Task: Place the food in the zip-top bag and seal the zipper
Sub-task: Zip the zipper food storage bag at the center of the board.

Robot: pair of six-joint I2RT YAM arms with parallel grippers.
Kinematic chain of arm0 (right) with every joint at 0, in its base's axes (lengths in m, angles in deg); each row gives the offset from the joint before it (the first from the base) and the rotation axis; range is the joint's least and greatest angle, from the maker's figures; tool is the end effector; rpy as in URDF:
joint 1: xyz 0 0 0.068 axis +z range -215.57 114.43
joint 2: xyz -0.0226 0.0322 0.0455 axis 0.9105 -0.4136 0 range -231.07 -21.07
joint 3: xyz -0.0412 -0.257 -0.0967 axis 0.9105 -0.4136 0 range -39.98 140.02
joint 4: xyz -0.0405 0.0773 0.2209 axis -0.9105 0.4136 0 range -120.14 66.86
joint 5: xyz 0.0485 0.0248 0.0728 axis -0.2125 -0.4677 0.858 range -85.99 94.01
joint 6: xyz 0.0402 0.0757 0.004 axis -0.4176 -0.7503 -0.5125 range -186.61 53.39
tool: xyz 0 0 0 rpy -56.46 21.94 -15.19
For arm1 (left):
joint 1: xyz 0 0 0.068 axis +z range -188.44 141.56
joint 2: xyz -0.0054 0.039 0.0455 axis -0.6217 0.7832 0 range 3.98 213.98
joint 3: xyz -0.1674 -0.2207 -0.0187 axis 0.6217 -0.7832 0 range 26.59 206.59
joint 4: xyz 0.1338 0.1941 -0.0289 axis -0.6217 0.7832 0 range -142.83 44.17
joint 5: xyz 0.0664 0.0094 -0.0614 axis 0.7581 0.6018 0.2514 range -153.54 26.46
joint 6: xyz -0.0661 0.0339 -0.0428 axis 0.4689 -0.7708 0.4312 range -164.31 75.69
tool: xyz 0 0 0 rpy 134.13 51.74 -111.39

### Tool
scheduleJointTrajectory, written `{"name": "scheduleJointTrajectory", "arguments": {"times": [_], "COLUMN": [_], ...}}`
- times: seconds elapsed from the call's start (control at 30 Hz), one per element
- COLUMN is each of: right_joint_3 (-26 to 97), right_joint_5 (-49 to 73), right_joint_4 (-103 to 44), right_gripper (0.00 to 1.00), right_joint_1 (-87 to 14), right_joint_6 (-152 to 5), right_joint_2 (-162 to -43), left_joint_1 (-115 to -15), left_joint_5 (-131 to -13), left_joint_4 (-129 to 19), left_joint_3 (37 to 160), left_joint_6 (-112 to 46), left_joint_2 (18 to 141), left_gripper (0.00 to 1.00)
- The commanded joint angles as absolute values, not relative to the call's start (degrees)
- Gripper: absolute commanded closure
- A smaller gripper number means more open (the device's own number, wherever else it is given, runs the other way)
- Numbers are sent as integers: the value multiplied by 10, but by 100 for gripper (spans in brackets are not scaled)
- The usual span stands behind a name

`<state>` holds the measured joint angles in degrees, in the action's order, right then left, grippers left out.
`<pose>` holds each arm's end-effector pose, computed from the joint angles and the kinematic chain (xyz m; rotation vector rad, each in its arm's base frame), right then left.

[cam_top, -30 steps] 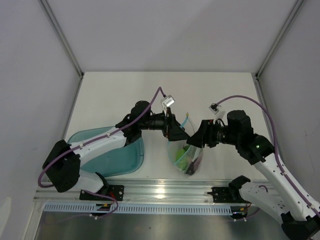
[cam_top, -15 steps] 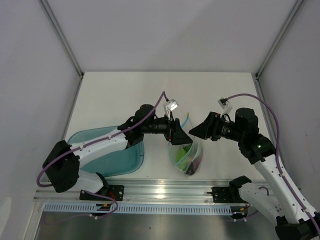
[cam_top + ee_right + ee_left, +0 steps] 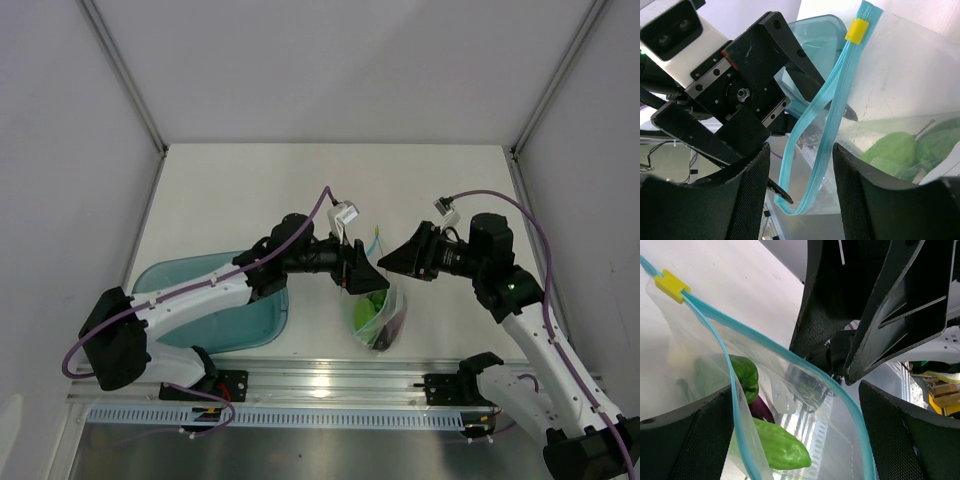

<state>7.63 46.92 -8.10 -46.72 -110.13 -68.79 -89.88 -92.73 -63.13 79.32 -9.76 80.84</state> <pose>0.1520 0.1064 0.3234 -0.0919 2.1320 1.4123 0.1703 -0.2727 0.3072 0.7044 1.9381 -1.4645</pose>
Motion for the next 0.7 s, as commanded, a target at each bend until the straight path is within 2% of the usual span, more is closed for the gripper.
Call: {"name": "scheduleJointTrajectory", "arguments": {"times": [0.0,0.43,0.6,0.67], "right_joint_3": [79,55,55,55], "right_joint_5": [491,481,441,420], "right_joint_4": [-103,-128,-116,-114], "right_gripper": [45,47,51,55], "right_joint_1": [-469,-469,-468,-469], "right_joint_6": [-1115,-1164,-1207,-1221], "right_joint_2": [-688,-674,-669,-660], "left_joint_1": [-906,-946,-989,-1001], "left_joint_5": [-894,-812,-725,-698], "left_joint_4": [-625,-534,-495,-484], "left_joint_3": [825,885,893,895], "left_joint_6": [-89,-101,-109,-108], "left_joint_2": [785,809,819,825], "left_gripper": [1,1,0,0]}}
